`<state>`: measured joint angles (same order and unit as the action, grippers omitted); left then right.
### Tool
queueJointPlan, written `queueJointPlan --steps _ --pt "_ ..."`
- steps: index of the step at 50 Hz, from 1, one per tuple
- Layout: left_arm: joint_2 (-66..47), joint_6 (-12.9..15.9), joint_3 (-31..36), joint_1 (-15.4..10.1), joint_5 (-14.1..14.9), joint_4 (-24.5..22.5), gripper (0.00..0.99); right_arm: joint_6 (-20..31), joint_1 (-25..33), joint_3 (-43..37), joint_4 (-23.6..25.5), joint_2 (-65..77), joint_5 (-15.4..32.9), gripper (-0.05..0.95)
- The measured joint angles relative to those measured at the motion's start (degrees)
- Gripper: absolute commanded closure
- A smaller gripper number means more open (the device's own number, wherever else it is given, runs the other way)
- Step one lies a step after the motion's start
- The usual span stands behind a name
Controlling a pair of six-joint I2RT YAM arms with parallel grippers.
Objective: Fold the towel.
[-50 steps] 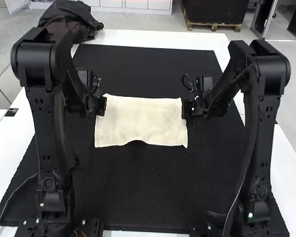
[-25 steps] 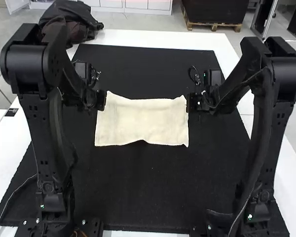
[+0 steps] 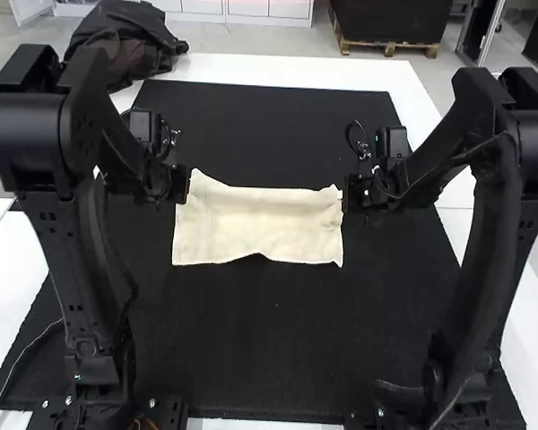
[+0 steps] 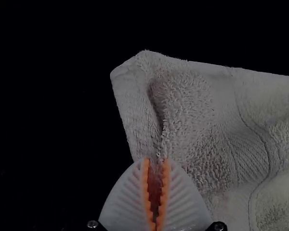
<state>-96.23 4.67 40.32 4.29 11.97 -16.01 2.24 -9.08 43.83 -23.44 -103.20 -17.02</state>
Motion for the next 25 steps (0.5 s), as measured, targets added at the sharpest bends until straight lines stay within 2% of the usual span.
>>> queueJointPlan --steps 12,25 --pt "4.09 0.00 -1.25 0.00 0.13 2.97 0.977 0.55 0.11 -1.81 3.17 5.42 -0.81 0.92" --pt "8.31 0.00 -3.41 0.00 0.31 5.86 0.977 1.20 0.33 -2.89 9.68 9.73 -2.16 0.92"
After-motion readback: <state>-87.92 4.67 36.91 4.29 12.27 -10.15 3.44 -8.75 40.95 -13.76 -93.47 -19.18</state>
